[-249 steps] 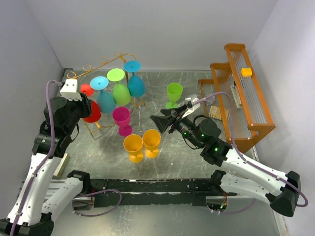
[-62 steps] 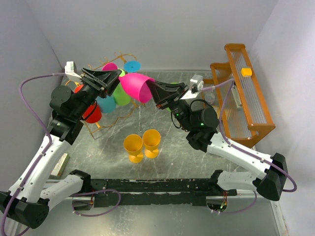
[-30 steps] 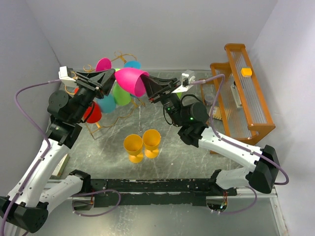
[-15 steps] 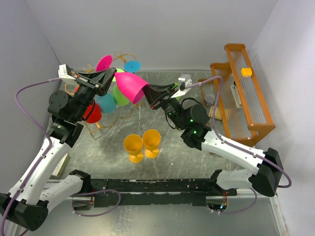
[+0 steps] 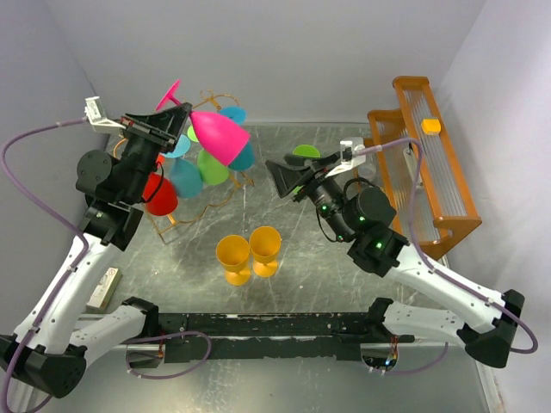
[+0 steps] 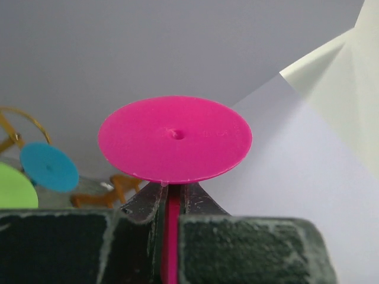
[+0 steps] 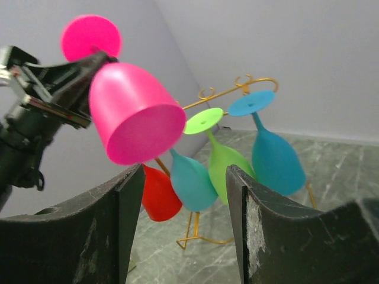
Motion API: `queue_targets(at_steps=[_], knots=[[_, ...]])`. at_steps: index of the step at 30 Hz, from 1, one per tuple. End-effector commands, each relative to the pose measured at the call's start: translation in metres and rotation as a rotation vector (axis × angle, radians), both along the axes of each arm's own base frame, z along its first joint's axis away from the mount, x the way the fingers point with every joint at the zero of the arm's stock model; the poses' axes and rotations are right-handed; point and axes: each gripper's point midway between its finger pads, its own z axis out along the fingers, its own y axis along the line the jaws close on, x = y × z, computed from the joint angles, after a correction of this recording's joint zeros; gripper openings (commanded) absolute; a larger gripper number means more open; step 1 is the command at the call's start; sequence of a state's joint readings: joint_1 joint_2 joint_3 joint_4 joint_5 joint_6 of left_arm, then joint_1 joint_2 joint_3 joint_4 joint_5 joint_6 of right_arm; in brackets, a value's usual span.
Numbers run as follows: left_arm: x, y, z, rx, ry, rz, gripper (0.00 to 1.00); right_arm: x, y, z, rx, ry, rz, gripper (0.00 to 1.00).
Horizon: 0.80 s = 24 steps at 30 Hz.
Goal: Place the wine glass upside down on the wine glass rack
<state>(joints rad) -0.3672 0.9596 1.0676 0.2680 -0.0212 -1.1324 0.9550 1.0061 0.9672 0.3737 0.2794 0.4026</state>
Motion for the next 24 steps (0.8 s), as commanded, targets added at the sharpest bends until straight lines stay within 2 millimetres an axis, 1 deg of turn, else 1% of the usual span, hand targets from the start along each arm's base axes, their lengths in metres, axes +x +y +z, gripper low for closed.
queue_targets(at_steps=[1,4,6,7,8,11,13,15,19,20,22,24], knots=[[-0.004,0.009,0.047,0.21,-0.24,0.131,0.07,0.004,-0.021,-0.009,-0.036,0.116,-0.087,0.58],[-0.002,0.0,0.061,0.352,-0.363,0.148,0.07,0.004,-0.023,0.012,0.002,0.164,-0.091,0.58],[-0.002,-0.005,0.068,0.451,-0.452,0.168,0.07,0.005,-0.018,0.026,0.035,0.196,-0.075,0.58],[-0.004,-0.008,0.076,0.493,-0.509,0.178,0.07,0.005,-0.013,0.033,0.046,0.209,-0.062,0.58],[-0.006,-0.013,0.079,0.554,-0.57,0.18,0.07,0.006,-0.009,0.037,0.054,0.227,-0.05,0.58],[-0.013,-0.023,0.083,0.716,-0.734,0.2,0.07,0.009,0.01,0.055,0.068,0.254,0.0,0.58],[-0.019,-0.025,0.087,0.778,-0.835,0.238,0.07,0.01,0.023,0.066,0.083,0.263,0.037,0.59],[-0.025,-0.024,0.088,0.822,-0.914,0.287,0.07,0.014,0.039,0.074,0.095,0.264,0.076,0.6],[-0.026,-0.029,0.084,0.956,-1.017,0.328,0.07,0.012,0.063,0.101,0.146,0.244,0.169,0.62],[-0.026,-0.031,0.081,0.998,-1.049,0.334,0.07,0.011,0.068,0.111,0.163,0.233,0.192,0.62],[-0.027,-0.038,0.076,1.057,-1.098,0.315,0.07,0.01,0.077,0.12,0.175,0.22,0.231,0.62],[-0.026,-0.04,0.073,1.086,-1.113,0.311,0.07,0.007,0.085,0.129,0.192,0.205,0.272,0.62]])
